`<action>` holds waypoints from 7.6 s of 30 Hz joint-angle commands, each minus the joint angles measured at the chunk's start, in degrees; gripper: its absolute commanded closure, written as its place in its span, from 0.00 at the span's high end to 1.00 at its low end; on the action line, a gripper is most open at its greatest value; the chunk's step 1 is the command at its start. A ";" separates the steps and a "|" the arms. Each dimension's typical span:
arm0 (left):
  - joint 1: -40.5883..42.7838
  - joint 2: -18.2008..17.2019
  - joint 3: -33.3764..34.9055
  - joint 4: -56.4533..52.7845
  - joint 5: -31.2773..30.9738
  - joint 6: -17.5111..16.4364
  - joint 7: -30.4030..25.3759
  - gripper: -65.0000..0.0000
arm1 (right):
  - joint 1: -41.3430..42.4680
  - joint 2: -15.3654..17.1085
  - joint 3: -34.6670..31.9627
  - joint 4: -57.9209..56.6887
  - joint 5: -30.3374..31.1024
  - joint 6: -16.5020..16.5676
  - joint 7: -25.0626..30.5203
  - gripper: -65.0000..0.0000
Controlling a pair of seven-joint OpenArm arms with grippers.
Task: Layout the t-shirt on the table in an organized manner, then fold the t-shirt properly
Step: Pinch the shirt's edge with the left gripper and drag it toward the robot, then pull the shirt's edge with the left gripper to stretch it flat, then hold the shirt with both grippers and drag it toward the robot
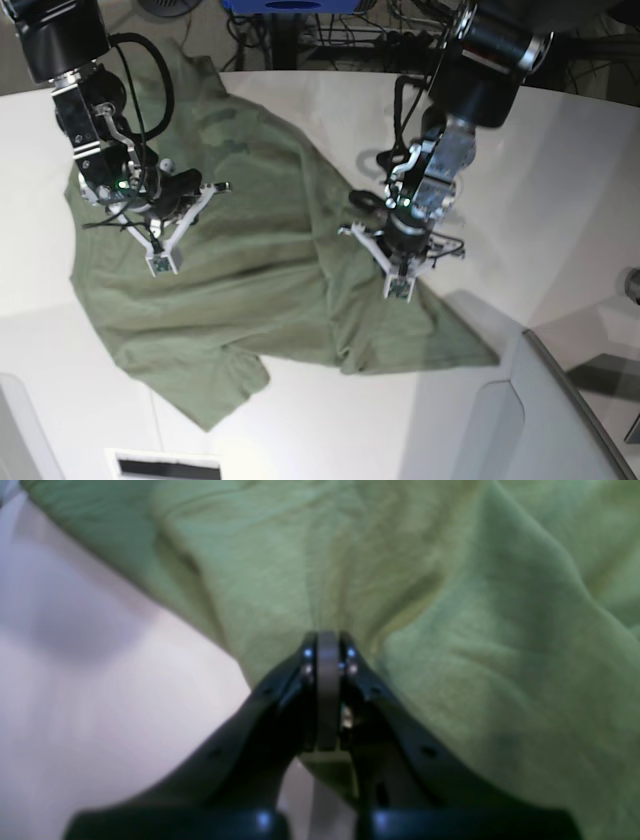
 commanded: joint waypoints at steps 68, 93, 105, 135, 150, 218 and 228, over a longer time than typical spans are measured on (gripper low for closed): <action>-8.44 3.56 -24.57 10.77 0.09 -6.03 15.43 0.00 | 2.43 0.92 -6.53 0.49 0.14 0.05 1.08 0.00; 45.89 -8.66 -45.66 58.41 0.00 -6.11 33.80 0.00 | 8.67 0.39 -6.44 -9.88 0.23 0.05 8.47 0.00; 46.24 -8.57 -52.26 58.59 0.18 -6.20 33.89 0.06 | 9.81 1.10 -6.44 -12.96 0.14 -0.30 10.84 0.00; -1.23 -6.99 -30.37 19.82 0.35 -5.85 29.67 0.00 | 25.19 3.73 -8.11 -28.79 0.06 9.19 9.61 0.00; -1.32 -7.25 -23.33 10.59 0.26 0.83 26.42 0.00 | 27.22 4.09 -9.70 -45.31 0.06 9.19 16.99 0.00; -29.28 -0.22 -7.25 -34.60 -0.26 1.01 -13.23 0.00 | 31.96 5.05 -10.31 -54.90 -0.03 1.54 26.49 0.00; -12.31 1.01 -7.25 2.15 -0.26 1.01 5.06 0.00 | 23.35 15.78 -5.21 -25.80 0.14 -8.92 19.46 0.00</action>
